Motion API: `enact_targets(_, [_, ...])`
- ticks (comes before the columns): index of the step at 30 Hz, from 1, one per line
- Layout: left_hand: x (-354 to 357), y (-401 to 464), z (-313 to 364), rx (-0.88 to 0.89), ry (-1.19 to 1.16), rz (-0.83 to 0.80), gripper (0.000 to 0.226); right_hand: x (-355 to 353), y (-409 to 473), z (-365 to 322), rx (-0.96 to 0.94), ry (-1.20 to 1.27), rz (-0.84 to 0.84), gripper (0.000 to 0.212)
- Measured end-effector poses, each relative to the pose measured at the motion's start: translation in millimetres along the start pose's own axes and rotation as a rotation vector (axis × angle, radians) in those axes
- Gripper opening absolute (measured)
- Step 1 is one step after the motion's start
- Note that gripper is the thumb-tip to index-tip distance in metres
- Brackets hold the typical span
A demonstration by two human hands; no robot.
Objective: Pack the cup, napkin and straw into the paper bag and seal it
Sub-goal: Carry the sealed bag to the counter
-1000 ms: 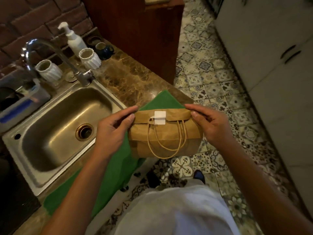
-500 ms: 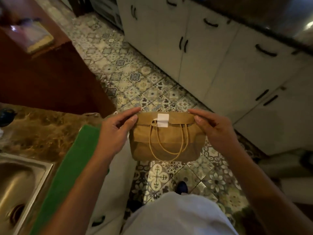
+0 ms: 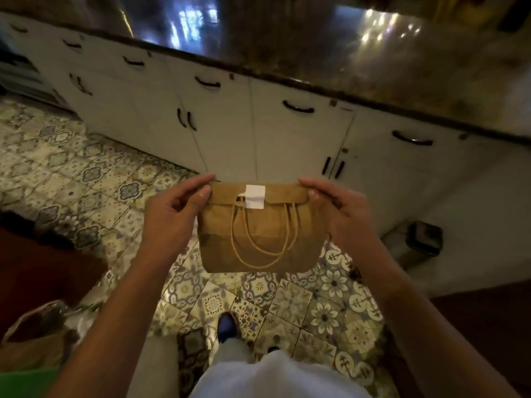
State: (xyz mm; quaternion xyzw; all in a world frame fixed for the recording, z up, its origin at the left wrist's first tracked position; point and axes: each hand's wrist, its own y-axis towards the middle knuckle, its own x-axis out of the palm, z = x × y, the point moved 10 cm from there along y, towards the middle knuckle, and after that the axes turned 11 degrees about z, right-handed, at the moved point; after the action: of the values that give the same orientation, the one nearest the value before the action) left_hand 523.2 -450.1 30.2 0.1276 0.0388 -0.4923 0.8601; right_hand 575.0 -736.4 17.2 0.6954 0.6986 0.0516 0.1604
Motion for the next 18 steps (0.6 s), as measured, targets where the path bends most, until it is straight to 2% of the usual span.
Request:
enact_targets(5, [75.9, 64.1, 14.8, 0.042, -0.053, -0.100, 0.029, -40.1, 52.9, 13.1, 0.015, -0.099, 0.139, 0.030])
enact_targets(12, [171.9, 179.0, 18.7, 0.130, -0.075, -0.279, 0.027, -64.8, 142.9, 27.1, -0.080, -0.302, 0.288, 0.030])
enact_targets(18, [254.5, 274.1, 51.2, 0.211, -0.136, -0.457, 0.037, -87.2, 219.6, 29.9, -0.040, -0.302, 0.428, 0.030])
